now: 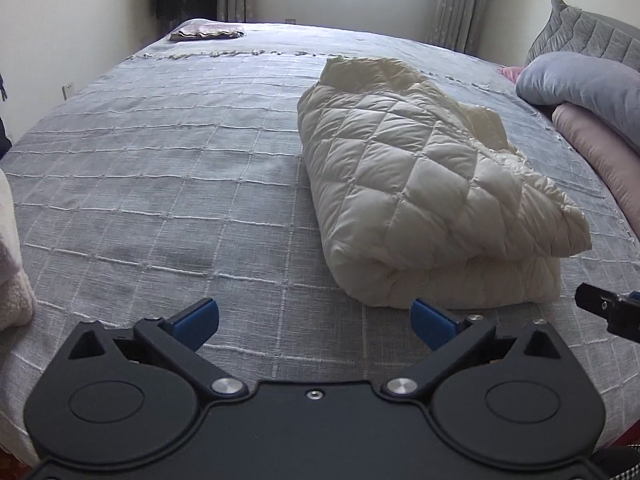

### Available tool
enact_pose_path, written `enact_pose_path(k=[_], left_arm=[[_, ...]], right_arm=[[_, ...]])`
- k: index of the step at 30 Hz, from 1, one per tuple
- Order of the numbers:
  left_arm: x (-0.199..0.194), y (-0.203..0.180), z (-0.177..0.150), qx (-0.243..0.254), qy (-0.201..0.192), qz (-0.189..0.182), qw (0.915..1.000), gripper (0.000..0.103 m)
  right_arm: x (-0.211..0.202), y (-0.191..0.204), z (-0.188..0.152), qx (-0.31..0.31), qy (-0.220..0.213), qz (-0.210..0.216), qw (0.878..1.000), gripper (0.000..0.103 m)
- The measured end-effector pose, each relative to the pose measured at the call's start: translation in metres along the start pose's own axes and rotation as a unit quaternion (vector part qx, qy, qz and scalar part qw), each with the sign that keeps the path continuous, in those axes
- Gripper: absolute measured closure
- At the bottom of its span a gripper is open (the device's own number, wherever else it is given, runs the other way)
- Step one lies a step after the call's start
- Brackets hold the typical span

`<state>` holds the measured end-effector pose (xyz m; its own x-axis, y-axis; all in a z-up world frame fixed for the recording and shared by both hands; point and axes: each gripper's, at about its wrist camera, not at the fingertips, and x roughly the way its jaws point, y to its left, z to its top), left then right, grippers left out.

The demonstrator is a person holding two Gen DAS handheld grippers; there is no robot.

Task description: Fold large clothes

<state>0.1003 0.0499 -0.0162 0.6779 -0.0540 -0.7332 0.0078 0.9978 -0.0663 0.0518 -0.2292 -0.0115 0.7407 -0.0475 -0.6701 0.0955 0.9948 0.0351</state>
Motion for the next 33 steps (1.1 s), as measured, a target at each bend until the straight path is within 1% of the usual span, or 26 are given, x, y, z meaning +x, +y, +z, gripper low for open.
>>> enact_pose_path(k=[3, 7, 14, 21, 33], left_arm=[[-0.003, 0.001, 0.001, -0.004, -0.005, 0.011, 0.9999, 0.0], [-0.009, 0.0, 0.0, -0.006, -0.012, 0.006, 0.9999, 0.0], [-0.015, -0.005, -0.001, -0.004, -0.015, 0.02, 0.9997, 0.0], [-0.018, -0.018, -0.003, 0.002, -0.023, 0.013, 0.9997, 0.0], [-0.02, -0.025, 0.0, 0.011, -0.027, 0.022, 0.9993, 0.0]], right_arm=[[0.0, 0.002, 0.0, 0.002, 0.0, -0.001, 1.0, 0.0], [-0.001, 0.007, -0.002, -0.007, -0.001, -0.008, 1.0, 0.001], [-0.006, 0.013, -0.008, -0.013, -0.002, 0.003, 1.0, 0.0], [-0.012, 0.013, -0.01, -0.02, -0.006, -0.009, 1.0, 0.0], [-0.014, 0.019, -0.001, -0.037, -0.015, -0.011, 0.999, 0.0]])
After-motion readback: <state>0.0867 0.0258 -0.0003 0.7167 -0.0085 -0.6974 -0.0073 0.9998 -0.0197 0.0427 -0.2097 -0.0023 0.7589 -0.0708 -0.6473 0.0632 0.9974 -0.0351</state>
